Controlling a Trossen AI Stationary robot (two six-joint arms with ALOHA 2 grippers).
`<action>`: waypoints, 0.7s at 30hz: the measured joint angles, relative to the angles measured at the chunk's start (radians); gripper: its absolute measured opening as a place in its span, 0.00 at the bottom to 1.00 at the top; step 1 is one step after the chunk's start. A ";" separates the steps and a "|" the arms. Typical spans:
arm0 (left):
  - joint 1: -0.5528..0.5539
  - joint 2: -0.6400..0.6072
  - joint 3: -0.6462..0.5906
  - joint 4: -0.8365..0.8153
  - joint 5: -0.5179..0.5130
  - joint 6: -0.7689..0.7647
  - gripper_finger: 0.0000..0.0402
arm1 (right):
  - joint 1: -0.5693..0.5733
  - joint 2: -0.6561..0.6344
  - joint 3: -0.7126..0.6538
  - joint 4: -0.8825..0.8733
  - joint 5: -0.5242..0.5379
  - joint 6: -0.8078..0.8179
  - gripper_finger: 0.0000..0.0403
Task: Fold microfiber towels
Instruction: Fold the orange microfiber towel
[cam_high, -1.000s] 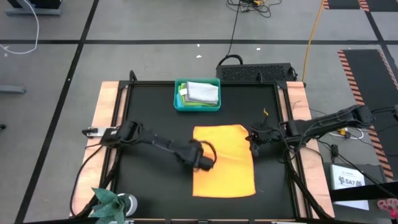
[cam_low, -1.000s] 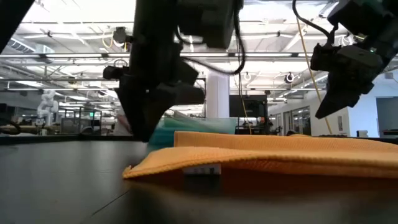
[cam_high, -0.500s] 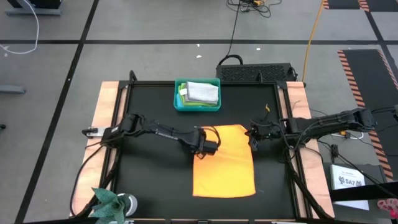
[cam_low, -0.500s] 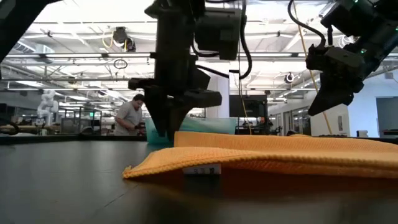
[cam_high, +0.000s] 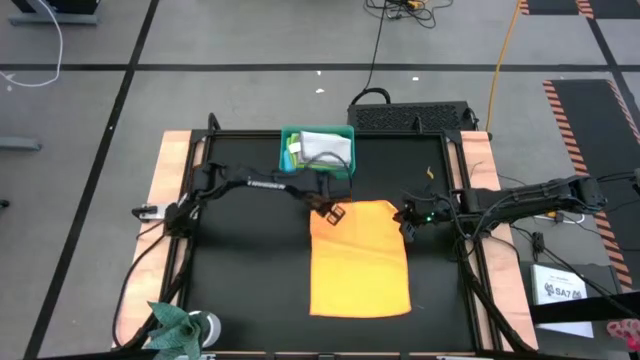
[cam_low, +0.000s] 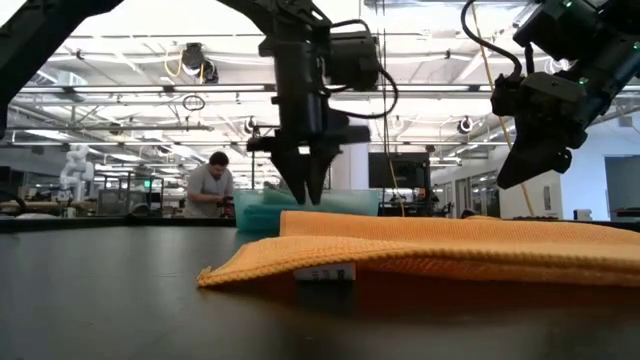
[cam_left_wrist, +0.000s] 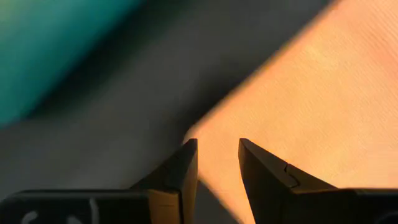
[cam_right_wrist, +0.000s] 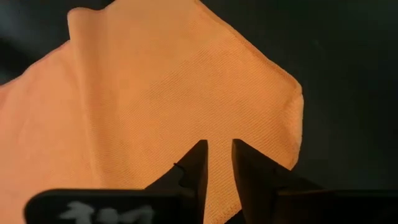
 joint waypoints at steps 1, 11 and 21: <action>0.014 -0.009 0.000 -0.009 -0.002 0.014 0.30 | 0.000 0.000 0.000 -0.001 0.000 0.000 0.17; 0.066 -0.017 0.000 -0.008 0.047 0.114 0.30 | -0.054 0.051 0.001 0.001 0.001 -0.014 0.22; 0.042 -0.016 -0.005 -0.013 0.049 0.116 0.30 | -0.145 0.172 0.000 0.046 0.025 -0.116 0.27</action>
